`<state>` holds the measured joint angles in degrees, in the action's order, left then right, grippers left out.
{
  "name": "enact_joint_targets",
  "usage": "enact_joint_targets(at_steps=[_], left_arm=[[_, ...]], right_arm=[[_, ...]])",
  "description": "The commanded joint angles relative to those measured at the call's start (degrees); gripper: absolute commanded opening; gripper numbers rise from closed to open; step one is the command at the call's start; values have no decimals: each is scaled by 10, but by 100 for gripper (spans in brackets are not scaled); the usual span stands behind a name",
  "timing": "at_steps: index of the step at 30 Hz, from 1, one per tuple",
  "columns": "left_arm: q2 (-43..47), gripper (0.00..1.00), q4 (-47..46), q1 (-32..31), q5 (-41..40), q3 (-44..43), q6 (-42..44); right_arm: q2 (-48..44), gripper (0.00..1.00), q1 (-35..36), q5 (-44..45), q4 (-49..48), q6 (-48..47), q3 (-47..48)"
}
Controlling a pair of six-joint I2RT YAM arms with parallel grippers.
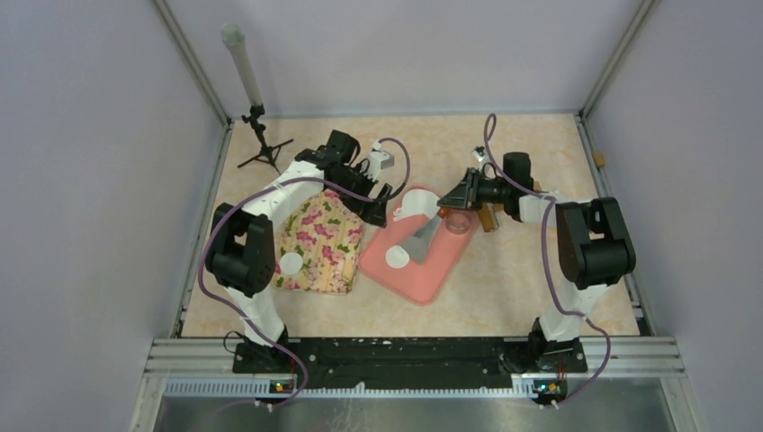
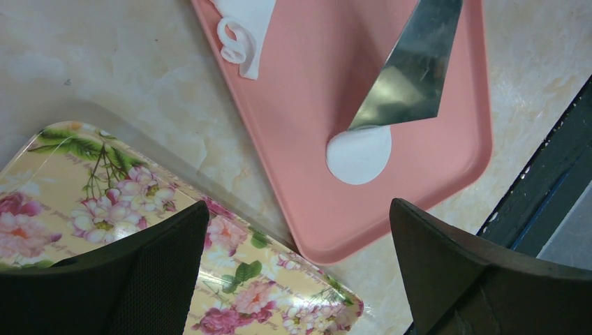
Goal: Roll out the dumpling wrappers from the dough
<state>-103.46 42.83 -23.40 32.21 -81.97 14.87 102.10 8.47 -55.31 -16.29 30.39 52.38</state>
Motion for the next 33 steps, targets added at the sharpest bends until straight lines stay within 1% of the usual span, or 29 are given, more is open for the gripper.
enact_joint_targets(at_steps=[1, 4, 6, 9, 11, 14, 21, 27, 33], left_arm=[[5, 99, -16, -1, 14, 2, -3], [4, 99, -16, 0, 15, 2, -3], [3, 99, -15, -1, 15, 2, -3], [3, 99, -15, -1, 15, 2, -4], [4, 99, -15, -1, 14, 2, -4], [4, 99, -16, -1, 14, 3, -4], [3, 99, -18, -1, 16, 4, -5], [1, 99, -19, -1, 19, 3, -7], [5, 99, -21, 0, 21, 6, -8]], right_arm=[[-37, 0, -4, -69, -83, 69, -7], [-45, 0, -4, -88, -117, 93, -12], [-50, 0, -5, -83, -111, 83, -11], [-64, 0, -9, -45, -60, 31, -5], [-76, 0, -9, 9, -3, -31, 4], [-75, 0, -9, 47, 21, -61, 11], [-33, 0, -9, 68, 25, -73, 19], [3, 0, 6, 60, 52, -92, 30], [20, 0, 19, 47, 54, -86, 34]])
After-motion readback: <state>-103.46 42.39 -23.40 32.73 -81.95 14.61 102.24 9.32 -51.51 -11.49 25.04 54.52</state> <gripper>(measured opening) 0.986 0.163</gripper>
